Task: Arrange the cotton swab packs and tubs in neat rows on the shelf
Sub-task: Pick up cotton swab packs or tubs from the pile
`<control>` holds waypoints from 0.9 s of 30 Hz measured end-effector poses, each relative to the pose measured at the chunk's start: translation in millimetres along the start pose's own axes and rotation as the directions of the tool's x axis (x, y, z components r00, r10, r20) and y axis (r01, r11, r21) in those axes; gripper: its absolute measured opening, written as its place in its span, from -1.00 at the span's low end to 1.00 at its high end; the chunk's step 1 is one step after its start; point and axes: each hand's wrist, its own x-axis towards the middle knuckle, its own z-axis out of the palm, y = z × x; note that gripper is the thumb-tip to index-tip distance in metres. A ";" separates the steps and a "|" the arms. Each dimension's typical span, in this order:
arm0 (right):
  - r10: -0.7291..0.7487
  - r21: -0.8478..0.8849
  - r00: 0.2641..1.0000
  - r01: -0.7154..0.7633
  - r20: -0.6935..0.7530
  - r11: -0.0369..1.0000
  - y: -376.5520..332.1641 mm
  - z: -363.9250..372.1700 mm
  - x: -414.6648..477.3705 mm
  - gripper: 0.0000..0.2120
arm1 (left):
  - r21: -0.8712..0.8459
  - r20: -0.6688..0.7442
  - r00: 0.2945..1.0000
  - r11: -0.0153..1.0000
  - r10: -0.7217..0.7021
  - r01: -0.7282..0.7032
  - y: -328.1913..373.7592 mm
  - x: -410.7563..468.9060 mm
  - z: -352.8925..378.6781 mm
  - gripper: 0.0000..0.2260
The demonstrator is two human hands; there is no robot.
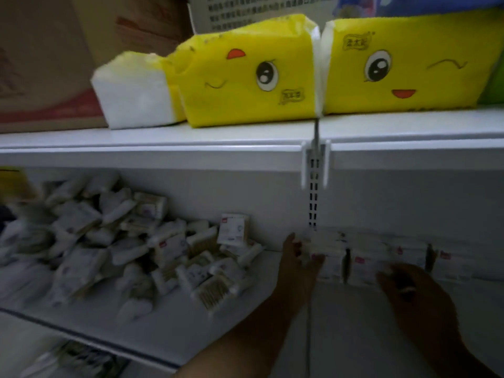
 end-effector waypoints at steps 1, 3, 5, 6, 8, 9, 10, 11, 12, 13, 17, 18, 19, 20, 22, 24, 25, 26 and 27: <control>-0.097 0.031 0.995 0.098 -0.037 0.995 -17.2 4.2 -1.9 -0.55 | -0.078 -0.004 1.000 0.997 -0.006 0.006 12.5 -1.8 -5.1 -0.50; -0.279 0.100 0.960 0.274 0.037 0.956 -59.5 21.3 -0.4 -0.86 | -0.071 -0.069 0.996 0.995 0.063 -0.067 38.8 -3.1 -29.0 -0.61; -0.394 0.095 0.903 0.383 0.170 0.919 -101.8 44.2 1.8 -0.91 | 0.149 -0.103 0.980 0.977 0.167 -0.151 59.3 -3.3 -67.4 -0.66; -0.426 0.067 0.875 0.422 0.232 0.904 -117.5 55.8 2.4 -0.89 | 0.307 -0.100 0.972 0.936 0.213 -0.173 65.9 -4.3 -90.9 -0.68; -0.396 -0.030 0.848 0.433 0.353 0.901 -136.5 77.4 -1.7 -0.84 | 0.500 -0.131 0.962 0.854 0.240 -0.145 69.5 -9.9 -138.7 -0.76; -0.357 -0.061 0.846 0.412 0.397 0.909 -140.0 88.6 -4.5 -0.82 | 0.548 -0.157 0.955 0.827 0.251 -0.127 67.3 -13.4 -161.9 -0.83; -0.288 -0.090 0.850 0.361 0.442 0.928 -140.7 98.8 -6.7 -0.84 | 0.606 -0.162 0.955 0.789 0.250 -0.104 64.6 -17.5 -183.9 -0.88; -0.211 -0.114 0.857 0.296 0.471 0.948 -143.6 107.3 -10.6 -0.91 | 0.688 -0.134 0.960 0.721 0.245 -0.088 61.3 -23.2 -205.3 -0.89; -0.104 -0.131 0.856 0.196 0.507 0.972 -148.9 113.6 -15.0 -0.91 | 0.770 -0.078 0.969 0.631 0.235 -0.091 54.9 -26.9 -225.4 -0.86; 0.000 -0.127 0.842 0.081 0.540 0.989 -152.8 120.4 -18.2 -0.73 | 0.838 -0.015 0.975 0.535 0.220 -0.107 47.8 -27.6 -243.9 -0.80; 0.226 -0.089 0.773 -0.216 0.592 0.972 -177.8 140.6 -36.0 -0.34 | 0.887 0.013 0.996 0.459 0.091 -0.053 46.2 -38.8 -286.4 -0.75; 0.263 -0.099 0.771 -0.254 0.579 0.962 -182.8 145.2 -40.7 -0.32 | 0.875 0.033 0.996 0.479 0.086 -0.070 47.6 -39.4 -290.5 -0.73; 0.295 -0.131 0.760 -0.270 0.579 0.954 -185.7 150.2 -43.8 -0.30 | 0.864 0.067 0.993 0.492 0.101 -0.108 48.3 -38.5 -292.6 -0.72; 0.317 -0.128 0.753 -0.300 0.576 0.945 -188.7 154.1 -47.9 -0.31 | 0.854 0.092 0.990 0.503 0.107 -0.134 47.5 -35.7 -293.7 -0.72; 0.271 0.037 0.775 -0.354 0.572 0.934 -182.1 164.5 -52.9 -0.39 | 0.819 0.140 0.977 0.536 0.160 -0.205 48.7 -30.9 -290.8 -0.73; 0.254 0.164 0.808 -0.392 0.532 0.905 -176.7 164.0 -59.4 -0.30 | 0.788 0.187 0.965 0.558 0.185 -0.260 46.5 -24.7 -282.3 -0.75; 0.255 0.194 0.833 -0.390 0.490 0.900 -179.3 160.3 -63.7 -0.26 | 0.771 0.195 0.962 0.576 0.193 -0.272 45.5 -22.7 -277.7 -0.77; 0.259 0.195 0.861 -0.372 0.439 0.907 -181.7 155.5 -68.5 -0.30 | 0.752 0.197 0.961 0.599 0.196 -0.276 45.6 -21.0 -272.4 -0.79; 0.281 0.196 0.880 -0.375 0.383 0.906 -184.6 152.2 -72.1 -0.34 | 0.732 0.201 0.958 0.619 0.203 -0.285 45.9 -19.5 -266.9 -0.83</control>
